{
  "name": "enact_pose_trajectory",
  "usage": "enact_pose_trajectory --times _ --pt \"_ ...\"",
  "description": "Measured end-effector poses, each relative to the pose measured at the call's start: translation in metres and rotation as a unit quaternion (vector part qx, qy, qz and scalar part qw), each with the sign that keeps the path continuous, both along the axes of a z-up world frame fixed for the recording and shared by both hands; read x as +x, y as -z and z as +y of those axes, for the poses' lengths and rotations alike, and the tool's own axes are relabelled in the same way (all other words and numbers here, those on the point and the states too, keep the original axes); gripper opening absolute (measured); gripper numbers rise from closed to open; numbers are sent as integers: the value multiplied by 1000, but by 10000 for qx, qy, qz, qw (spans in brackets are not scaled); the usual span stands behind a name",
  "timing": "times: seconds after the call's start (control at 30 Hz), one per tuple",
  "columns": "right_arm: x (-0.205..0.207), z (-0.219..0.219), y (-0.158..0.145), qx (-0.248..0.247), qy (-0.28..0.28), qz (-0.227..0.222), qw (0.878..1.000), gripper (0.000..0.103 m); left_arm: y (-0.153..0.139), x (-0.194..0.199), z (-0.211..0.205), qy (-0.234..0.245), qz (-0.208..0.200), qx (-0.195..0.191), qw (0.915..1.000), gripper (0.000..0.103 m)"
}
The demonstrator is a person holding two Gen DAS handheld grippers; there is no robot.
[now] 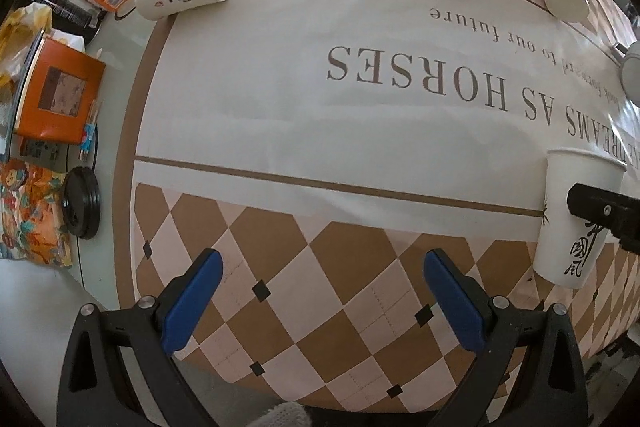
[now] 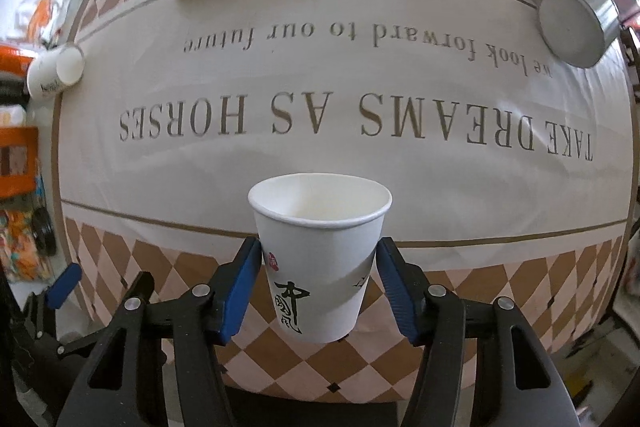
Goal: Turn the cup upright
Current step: 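Lower the white cup upright onto the cloth with the right gripper and open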
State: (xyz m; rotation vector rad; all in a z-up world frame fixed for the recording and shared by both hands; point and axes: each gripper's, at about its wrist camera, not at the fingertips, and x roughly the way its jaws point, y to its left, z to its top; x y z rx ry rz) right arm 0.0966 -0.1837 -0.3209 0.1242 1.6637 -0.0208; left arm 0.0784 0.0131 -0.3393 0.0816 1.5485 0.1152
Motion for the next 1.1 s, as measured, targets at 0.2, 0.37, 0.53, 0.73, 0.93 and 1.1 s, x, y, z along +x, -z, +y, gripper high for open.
enact_pose_trajectory --times 0.2,0.37,0.53,0.73,0.93,1.1 --pt "0 -29 -26 291 501 -839 9948 61 1 12 -5 61 20 40 10000 103" --pt "16 -43 -44 231 841 -1910 9777 61 6 29 -14 -4 2 13 10000 103" --pt "28 -42 -43 -112 871 -2970 9508 61 14 46 -23 76 -66 44 9999 103" --pt "15 -30 -34 -617 510 -3655 9274 60 18 51 -30 153 -123 85 9998 103" --pt "-2 -22 -28 -722 341 -3762 9231 62 17 37 -33 165 -118 76 9998 103" --pt "-16 -21 -30 -755 305 -3606 9292 63 9 22 -29 166 -216 57 9996 103"
